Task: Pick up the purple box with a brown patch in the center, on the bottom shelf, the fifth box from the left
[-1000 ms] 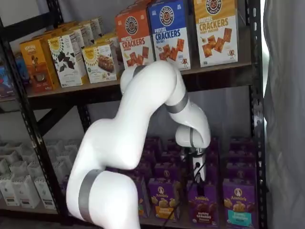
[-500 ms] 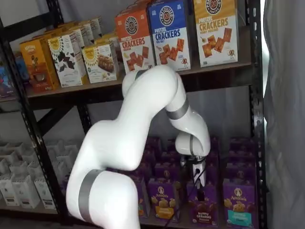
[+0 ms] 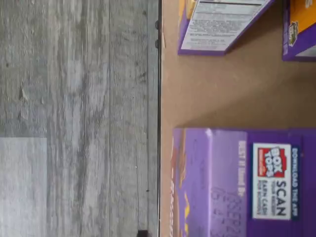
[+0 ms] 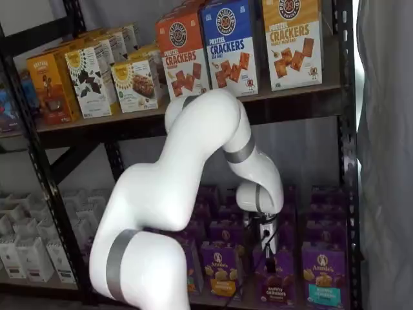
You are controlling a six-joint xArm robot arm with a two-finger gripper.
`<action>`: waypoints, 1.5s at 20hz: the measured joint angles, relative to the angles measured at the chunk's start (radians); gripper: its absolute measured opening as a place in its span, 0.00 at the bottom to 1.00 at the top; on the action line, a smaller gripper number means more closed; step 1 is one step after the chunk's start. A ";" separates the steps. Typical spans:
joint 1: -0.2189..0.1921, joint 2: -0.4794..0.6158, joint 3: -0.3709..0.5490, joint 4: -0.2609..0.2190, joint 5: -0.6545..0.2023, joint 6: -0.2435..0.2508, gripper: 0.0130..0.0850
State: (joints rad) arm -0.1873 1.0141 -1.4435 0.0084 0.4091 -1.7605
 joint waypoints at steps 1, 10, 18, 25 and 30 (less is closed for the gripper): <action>0.001 0.000 0.001 -0.002 -0.001 0.002 0.78; 0.006 -0.002 0.011 -0.002 -0.017 0.008 0.61; 0.005 -0.010 0.021 0.002 -0.021 0.003 0.39; 0.005 -0.013 0.029 -0.010 -0.031 0.013 0.33; 0.007 -0.014 0.032 -0.005 -0.028 0.011 0.28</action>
State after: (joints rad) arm -0.1802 1.0000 -1.4119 0.0030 0.3813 -1.7490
